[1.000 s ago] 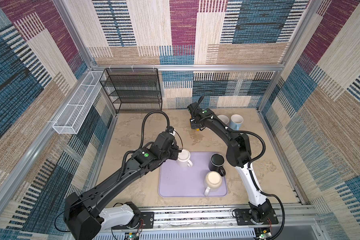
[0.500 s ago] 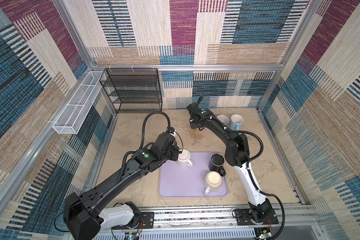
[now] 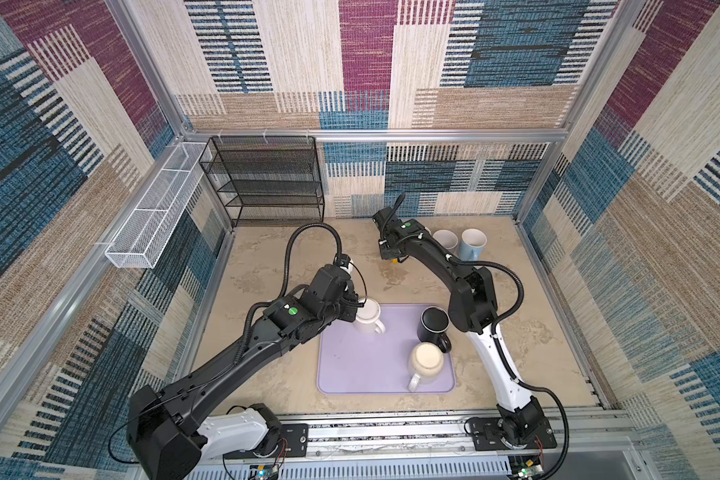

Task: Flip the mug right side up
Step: 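Lower the yellow mug onto the table with the right gripper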

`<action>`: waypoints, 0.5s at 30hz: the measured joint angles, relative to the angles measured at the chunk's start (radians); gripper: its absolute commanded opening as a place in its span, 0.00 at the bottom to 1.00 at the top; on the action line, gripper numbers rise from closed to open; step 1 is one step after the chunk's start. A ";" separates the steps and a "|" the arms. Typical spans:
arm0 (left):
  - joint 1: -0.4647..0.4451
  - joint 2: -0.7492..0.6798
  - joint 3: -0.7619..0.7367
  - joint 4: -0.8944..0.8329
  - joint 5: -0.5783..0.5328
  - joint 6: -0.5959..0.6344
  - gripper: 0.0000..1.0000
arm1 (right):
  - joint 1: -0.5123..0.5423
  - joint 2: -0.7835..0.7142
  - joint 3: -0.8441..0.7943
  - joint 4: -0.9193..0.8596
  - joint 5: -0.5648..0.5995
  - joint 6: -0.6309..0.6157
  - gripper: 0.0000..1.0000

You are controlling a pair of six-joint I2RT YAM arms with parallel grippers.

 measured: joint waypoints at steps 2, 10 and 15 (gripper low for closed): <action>0.000 0.000 0.001 0.000 0.000 0.002 0.27 | 0.000 0.001 0.001 0.000 -0.004 0.003 0.03; 0.000 0.007 0.010 -0.002 0.003 0.010 0.30 | 0.000 0.002 0.002 0.000 -0.018 0.007 0.14; 0.000 0.012 0.013 -0.003 0.004 0.017 0.30 | 0.000 0.002 0.002 0.000 -0.025 0.007 0.20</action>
